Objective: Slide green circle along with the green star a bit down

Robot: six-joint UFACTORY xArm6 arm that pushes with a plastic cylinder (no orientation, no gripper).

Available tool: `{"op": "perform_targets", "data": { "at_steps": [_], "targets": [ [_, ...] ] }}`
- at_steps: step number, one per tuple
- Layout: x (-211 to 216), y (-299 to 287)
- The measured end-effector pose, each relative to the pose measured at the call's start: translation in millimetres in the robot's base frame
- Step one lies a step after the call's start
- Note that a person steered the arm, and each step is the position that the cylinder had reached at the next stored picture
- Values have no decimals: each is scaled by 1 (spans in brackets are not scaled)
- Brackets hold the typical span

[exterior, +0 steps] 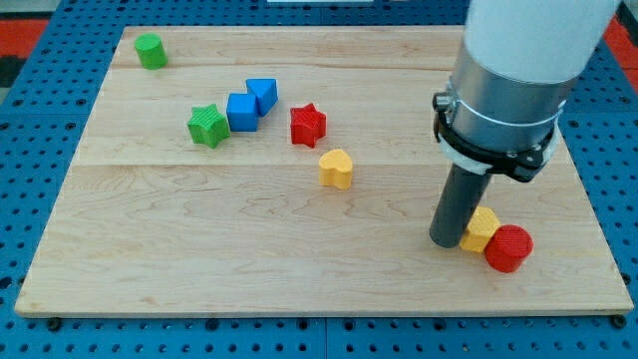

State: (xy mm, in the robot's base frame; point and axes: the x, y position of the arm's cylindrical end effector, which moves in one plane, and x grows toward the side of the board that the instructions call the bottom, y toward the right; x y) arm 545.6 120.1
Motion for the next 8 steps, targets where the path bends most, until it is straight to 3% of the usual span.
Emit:
{"op": "perform_targets", "data": {
  "at_steps": [1, 2, 4, 6, 7, 8],
  "targets": [
    [0, -64],
    [-9, -174],
    [-129, -312],
    [-250, -393],
    [-262, -425],
    [-328, -423]
  ]
}}
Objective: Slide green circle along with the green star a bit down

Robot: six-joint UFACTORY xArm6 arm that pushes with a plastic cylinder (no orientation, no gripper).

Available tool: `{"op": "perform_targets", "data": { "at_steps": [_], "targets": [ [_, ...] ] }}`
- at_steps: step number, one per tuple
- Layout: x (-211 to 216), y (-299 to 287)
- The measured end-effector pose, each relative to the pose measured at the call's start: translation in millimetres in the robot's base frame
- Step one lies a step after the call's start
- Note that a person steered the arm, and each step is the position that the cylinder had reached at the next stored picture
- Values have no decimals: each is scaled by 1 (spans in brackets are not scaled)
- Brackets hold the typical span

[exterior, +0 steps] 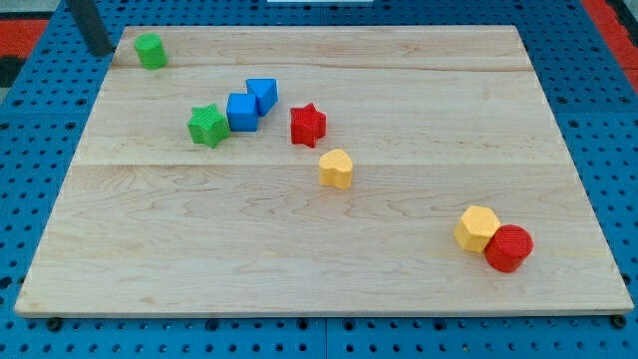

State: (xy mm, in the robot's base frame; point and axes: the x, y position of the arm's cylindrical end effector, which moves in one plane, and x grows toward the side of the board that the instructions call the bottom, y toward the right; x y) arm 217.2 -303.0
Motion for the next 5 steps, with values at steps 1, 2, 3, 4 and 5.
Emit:
{"op": "perform_targets", "data": {
  "at_steps": [1, 2, 3, 4, 5],
  "targets": [
    [-11, 29],
    [9, 48],
    [33, 80],
    [61, 114],
    [99, 127]
  ]
}}
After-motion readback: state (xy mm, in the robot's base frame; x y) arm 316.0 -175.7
